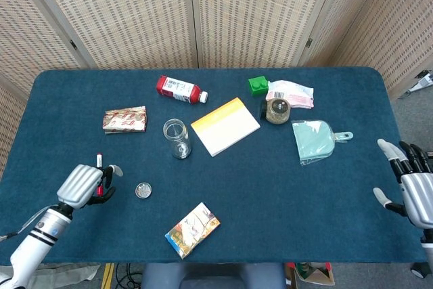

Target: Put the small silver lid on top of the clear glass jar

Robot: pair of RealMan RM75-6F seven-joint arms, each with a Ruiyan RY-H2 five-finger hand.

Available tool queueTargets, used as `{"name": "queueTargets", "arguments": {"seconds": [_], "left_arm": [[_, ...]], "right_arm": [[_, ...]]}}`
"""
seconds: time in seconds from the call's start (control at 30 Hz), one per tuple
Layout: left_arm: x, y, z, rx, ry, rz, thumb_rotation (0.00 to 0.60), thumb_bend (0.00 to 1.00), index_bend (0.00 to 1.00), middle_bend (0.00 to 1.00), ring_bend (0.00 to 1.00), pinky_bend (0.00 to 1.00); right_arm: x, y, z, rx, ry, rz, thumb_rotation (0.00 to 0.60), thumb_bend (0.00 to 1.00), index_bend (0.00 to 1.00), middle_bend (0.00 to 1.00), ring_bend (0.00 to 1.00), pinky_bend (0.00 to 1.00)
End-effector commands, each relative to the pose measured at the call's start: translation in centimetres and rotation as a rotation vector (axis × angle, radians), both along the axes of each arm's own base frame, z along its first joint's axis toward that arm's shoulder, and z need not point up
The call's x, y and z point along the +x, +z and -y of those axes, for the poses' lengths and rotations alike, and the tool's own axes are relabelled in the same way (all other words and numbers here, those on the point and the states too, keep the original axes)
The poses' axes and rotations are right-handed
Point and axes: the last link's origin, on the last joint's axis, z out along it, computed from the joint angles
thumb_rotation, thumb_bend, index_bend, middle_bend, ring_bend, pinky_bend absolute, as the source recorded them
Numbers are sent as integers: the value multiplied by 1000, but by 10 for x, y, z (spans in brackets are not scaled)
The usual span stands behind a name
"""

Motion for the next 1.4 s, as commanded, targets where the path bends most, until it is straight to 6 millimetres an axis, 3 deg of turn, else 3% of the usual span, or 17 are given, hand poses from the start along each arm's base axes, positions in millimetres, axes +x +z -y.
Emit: {"name": "queueTargets", "arguments": {"seconds": [0.03, 0.23, 0.47, 0.93, 1.4], "left_arm": [[0, -15, -8, -25, -15, -15, 600, 365, 419, 774, 766, 921], [0, -35, -15, -55, -34, -64, 600, 324, 423, 886, 861, 992], [-1, -56, -21, -75, -17, -80, 600, 323, 463, 997, 970, 1000], [4, -91, -25, -138, -7, -108, 600, 323, 526, 1000, 1000, 1000], [-4, -98, -33, -134, 41, -127, 600, 328, 528, 1000, 1000, 1000]], "right_arm": [[0, 0, 0, 0, -1, 0, 600, 238, 5, 138, 34, 65], [-1, -1, 1, 3, -3, 0, 600, 237, 5, 138, 35, 65], [-2, -2, 1, 7, -6, 1, 600, 237, 6, 138, 35, 65], [-8, 1, -1, -2, -17, 8, 600, 237, 6, 138, 34, 65], [-11, 1, -1, -2, -21, 12, 600, 238, 6, 138, 35, 65]]}}
